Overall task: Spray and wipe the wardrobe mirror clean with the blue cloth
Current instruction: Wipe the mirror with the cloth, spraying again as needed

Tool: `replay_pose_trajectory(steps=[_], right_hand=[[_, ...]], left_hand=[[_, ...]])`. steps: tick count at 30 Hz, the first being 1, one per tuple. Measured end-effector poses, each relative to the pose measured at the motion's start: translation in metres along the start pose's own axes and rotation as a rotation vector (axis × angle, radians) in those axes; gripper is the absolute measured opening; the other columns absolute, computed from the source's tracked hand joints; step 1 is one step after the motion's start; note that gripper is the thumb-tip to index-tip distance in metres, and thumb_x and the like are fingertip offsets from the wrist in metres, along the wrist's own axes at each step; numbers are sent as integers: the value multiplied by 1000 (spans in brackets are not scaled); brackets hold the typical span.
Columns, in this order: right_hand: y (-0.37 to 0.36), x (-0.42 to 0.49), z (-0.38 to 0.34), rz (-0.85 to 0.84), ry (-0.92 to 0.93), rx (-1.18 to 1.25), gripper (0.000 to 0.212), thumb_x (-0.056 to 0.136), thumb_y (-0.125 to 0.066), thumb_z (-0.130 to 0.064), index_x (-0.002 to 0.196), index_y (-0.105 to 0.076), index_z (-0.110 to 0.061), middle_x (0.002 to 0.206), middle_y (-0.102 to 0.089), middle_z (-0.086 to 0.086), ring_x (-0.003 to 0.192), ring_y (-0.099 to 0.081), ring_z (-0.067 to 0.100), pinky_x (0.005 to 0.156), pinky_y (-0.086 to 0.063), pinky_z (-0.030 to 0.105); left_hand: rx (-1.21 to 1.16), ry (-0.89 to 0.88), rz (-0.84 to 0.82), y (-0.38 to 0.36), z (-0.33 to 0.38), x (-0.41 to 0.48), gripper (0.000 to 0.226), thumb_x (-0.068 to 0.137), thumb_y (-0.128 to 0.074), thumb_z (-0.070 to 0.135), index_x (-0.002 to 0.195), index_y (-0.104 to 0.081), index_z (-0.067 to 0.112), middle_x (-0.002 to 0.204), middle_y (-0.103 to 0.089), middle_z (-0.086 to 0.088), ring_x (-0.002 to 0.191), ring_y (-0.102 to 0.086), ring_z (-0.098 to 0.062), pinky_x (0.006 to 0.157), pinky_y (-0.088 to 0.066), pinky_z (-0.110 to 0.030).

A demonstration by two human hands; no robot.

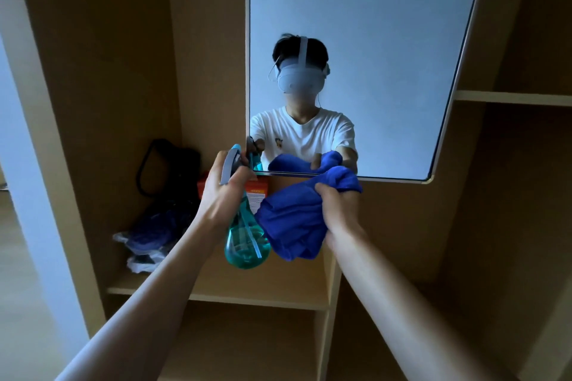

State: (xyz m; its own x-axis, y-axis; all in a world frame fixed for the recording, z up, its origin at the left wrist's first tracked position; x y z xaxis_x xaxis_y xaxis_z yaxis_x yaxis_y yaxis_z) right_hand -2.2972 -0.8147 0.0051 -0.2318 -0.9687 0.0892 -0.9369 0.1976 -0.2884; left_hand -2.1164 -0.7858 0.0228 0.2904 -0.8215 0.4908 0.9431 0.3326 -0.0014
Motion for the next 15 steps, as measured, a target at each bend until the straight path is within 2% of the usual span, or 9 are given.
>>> replay_pose_trajectory(steps=[3, 6, 10, 15], right_hand=[[-20, -6, 10, -11, -39, -21, 45, 67, -66, -24, 109, -60, -12, 98, -70, 12, 85, -71, 29, 77, -60, 45], [-39, -10, 18, -40, -46, -21, 27, 76, -67, -14, 103, -62, -13, 98, -71, 15, 88, -70, 31, 81, -58, 49], [-61, -17, 27, -97, -50, -48, 16, 81, -64, -9, 94, -62, -18, 100, -70, 17, 91, -68, 32, 87, -56, 51], [-79, -25, 30, -203, -46, -85, 19, 85, -59, -8, 102, -66, -13, 98, -72, 15, 90, -70, 29, 83, -57, 46]], left_hand=[[-28, 11, -25, 8, 0, 8, 20, 85, -60, 13, 104, -59, 6, 82, -60, 0, 69, -60, -9, 67, -49, -30], [8, -2, -83, 16, 0, 15, 18, 90, -58, 2, 107, -58, 0, 85, -60, -2, 65, -59, -1, 60, -48, -16], [17, 15, -150, 24, 3, 19, 37, 78, -62, 16, 110, -57, -4, 85, -63, -2, 72, -61, -6, 65, -49, -19], [58, 47, -240, 32, 5, 21, 36, 71, -61, 20, 100, -55, -2, 81, -55, -3, 75, -52, -13, 68, -42, -30]])
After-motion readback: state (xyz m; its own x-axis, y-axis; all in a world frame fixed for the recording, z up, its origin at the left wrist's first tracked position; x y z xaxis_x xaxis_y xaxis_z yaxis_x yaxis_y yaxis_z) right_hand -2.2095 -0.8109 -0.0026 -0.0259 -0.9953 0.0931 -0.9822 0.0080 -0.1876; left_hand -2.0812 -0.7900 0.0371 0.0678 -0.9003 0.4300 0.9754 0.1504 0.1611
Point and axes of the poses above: each hand's wrist, its own x-axis towards the middle knuckle, its own y-axis out of the back of the hand, z = x × y, the point moved 1 cm from there along x, towards the middle knuckle
